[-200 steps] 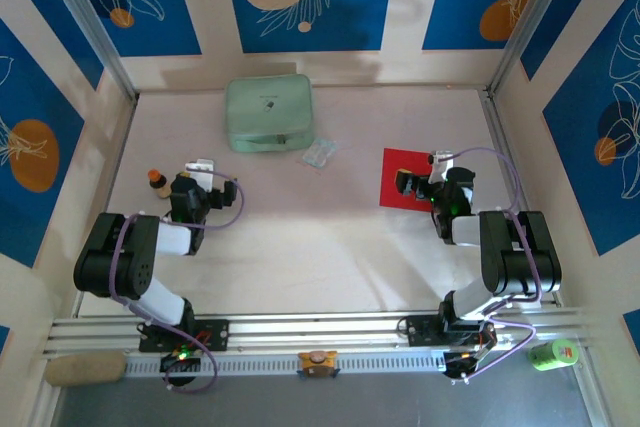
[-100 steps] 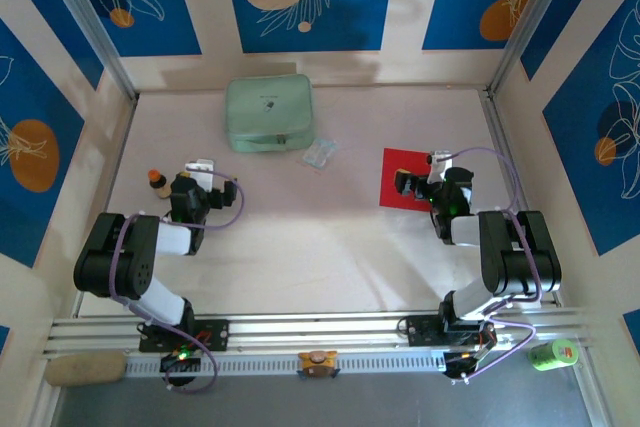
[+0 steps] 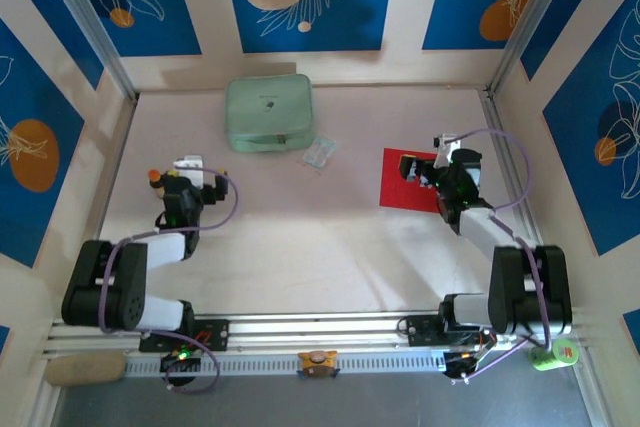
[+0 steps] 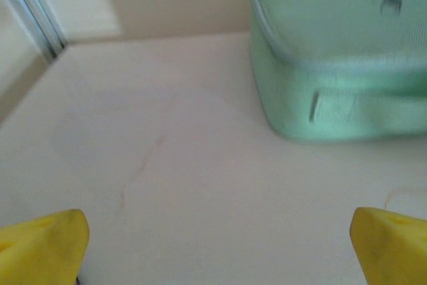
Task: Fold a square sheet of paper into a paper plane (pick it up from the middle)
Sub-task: Move the paper to the center of the table.
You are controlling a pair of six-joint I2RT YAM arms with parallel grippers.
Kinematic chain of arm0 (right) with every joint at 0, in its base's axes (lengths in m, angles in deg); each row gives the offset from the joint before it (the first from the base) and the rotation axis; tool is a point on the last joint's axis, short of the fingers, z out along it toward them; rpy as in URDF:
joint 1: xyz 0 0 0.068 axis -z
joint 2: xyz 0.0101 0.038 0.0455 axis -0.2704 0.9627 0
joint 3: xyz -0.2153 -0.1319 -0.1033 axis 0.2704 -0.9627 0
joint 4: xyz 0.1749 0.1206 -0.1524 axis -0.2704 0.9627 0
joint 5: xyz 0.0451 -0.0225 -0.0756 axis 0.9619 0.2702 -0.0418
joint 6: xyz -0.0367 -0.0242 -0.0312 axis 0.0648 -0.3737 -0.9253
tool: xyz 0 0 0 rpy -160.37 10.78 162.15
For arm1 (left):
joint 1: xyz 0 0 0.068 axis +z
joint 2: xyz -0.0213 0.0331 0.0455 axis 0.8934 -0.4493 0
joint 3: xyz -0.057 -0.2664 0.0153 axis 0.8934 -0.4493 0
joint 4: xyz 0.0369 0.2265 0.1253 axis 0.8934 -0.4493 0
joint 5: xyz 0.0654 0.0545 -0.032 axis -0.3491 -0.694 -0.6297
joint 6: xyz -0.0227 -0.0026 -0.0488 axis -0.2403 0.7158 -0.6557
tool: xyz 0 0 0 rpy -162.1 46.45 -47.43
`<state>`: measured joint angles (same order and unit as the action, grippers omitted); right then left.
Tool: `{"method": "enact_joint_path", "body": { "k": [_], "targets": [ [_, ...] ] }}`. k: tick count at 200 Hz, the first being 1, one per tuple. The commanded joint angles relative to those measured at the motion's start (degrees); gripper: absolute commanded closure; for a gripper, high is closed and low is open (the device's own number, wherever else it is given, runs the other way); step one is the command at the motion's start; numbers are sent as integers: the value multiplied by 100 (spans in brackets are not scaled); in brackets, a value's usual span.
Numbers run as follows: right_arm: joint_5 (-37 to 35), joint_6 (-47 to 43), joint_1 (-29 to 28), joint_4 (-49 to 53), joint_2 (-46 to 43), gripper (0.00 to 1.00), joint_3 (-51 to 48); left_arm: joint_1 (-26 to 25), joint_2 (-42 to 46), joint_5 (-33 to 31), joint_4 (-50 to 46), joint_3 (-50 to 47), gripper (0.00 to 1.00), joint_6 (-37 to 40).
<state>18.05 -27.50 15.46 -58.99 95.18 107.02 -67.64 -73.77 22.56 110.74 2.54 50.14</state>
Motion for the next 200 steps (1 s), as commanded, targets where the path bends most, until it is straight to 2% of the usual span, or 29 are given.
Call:
{"method": "enact_joint_path", "body": {
  "k": [1, 23, 54, 79, 106, 119, 126, 141, 150, 168, 185, 200],
  "targets": [
    [100, 359, -139, 2025, -755, 1, 291, 56, 365, -338, -802, 380, 0, -282],
    [300, 1059, -203, 3129, -1390, 1, 596, 56, 537, -776, -1411, 669, 0, -808],
    [510, 1921, -377, 3555, -2062, 1, 469, 38, 675, -991, -2941, 1314, 0, -1067],
    [-235, 2260, -727, 3912, -2386, 1, 504, 38, 763, -895, -3563, 1632, 0, -1386],
    [-527, 2469, -913, 4544, -2157, 1, 862, 38, 865, -698, -4368, 1930, 0, -1887],
    [-523, 2614, -982, 4628, -1967, 1, 915, 38, 879, -418, -4516, 2034, 0, -2018],
    [-559, 2984, -993, 4633, -1882, 1, 892, 38, 865, -144, -4556, 2101, 0, -2000],
    [270, 3349, -719, 4403, -1557, 1, 843, 38, 780, 365, -4712, 2299, 0, -2042],
    [498, 3376, -666, 4365, -1285, 1, 928, 39, 715, 751, -4735, 2396, 0, -2002],
    [378, 3474, -767, 4428, -694, 1, 1164, 38, 597, 1417, -4623, 2521, 0, -2022],
    [453, 3488, -690, 4356, -179, 1, 1379, 38, 539, 1729, -4631, 2568, 0, -2066],
    [77, 3399, -697, 4515, 215, 1, 1679, 39, 535, 1953, -4515, 2555, 0, -2153]
  ]
}}
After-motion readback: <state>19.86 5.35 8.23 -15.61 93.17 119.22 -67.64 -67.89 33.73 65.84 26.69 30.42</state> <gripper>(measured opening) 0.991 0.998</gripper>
